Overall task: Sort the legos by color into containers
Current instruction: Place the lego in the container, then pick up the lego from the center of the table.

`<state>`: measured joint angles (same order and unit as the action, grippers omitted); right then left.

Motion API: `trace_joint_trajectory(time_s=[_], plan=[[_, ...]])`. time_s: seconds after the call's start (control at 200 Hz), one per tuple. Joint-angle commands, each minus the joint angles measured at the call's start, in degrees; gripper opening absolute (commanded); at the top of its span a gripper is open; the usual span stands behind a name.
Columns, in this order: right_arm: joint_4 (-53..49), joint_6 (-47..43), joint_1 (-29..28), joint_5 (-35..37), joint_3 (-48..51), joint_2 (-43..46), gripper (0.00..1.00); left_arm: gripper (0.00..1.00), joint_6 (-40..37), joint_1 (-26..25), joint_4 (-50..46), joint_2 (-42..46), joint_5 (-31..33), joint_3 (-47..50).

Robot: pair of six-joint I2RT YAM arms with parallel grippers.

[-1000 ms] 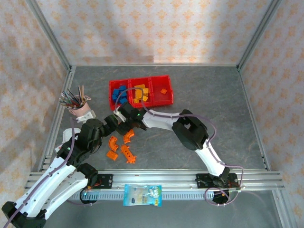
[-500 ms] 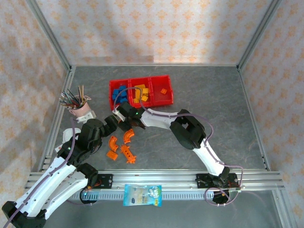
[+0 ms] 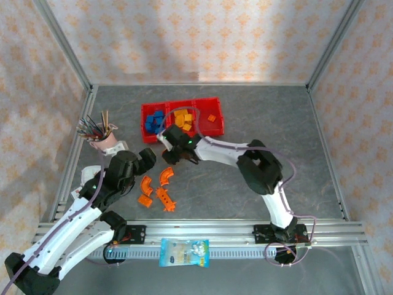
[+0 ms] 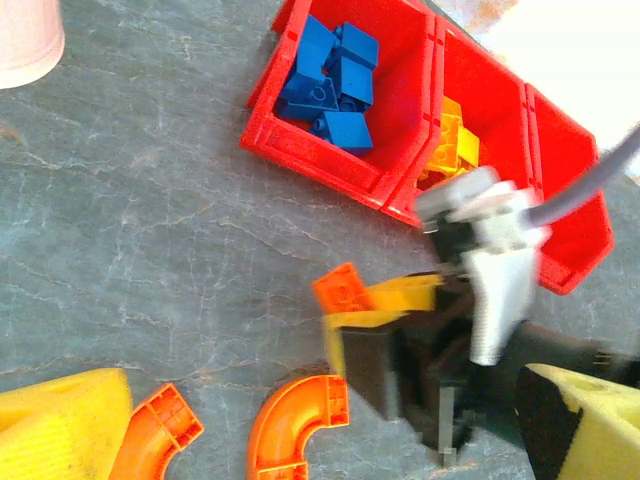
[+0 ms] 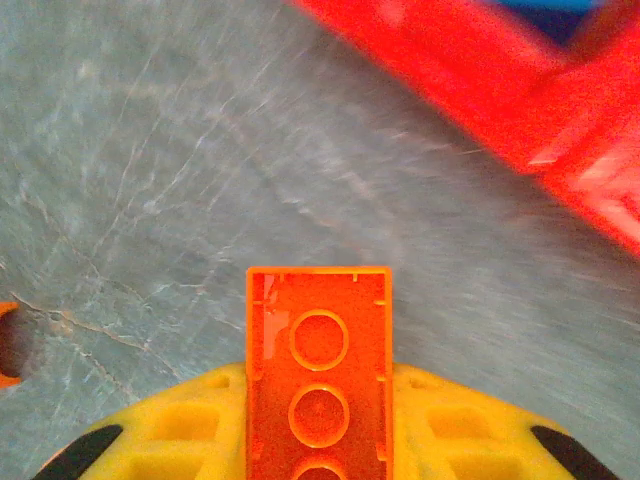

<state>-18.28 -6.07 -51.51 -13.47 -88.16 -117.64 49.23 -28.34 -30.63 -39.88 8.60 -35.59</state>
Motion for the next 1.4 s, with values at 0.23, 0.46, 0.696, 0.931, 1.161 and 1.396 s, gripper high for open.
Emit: trace_joint_trajectory(time_s=[0.23, 0.46, 0.696, 0.931, 1.161, 1.396], plan=[[0.99, 12.21, 13.10, 7.22, 3.28, 10.24, 0.30, 0.99, -5.75, 0.67, 13.68, -9.69, -4.16, -3.37], [1.47, 15.25, 19.38, 9.25, -2.85, 3.89, 0.30, 0.99, -6.69, 0.74, 20.17, -16.26, -5.35, -5.52], [-2.75, 15.25, 21.43, 13.79, -16.51, -8.22, 0.44, 0.99, -7.13, 1.16, 21.58, -18.83, -5.47, -6.59], [-3.86, 14.47, 21.29, 10.98, -17.19, -5.32, 0.54, 0.99, -7.40, 1.37, 20.17, -17.25, -5.09, -6.83], [-0.20, 14.92, 15.77, 9.71, -2.33, 6.76, 0.60, 0.99, -5.92, 1.51, 15.25, -11.71, -3.93, -5.33], [-3.50, 26.39, 6.93, 11.77, 6.25, 12.15, 0.66, 0.99, -3.60, 1.55, 4.71, -3.36, -0.94, -3.93]])
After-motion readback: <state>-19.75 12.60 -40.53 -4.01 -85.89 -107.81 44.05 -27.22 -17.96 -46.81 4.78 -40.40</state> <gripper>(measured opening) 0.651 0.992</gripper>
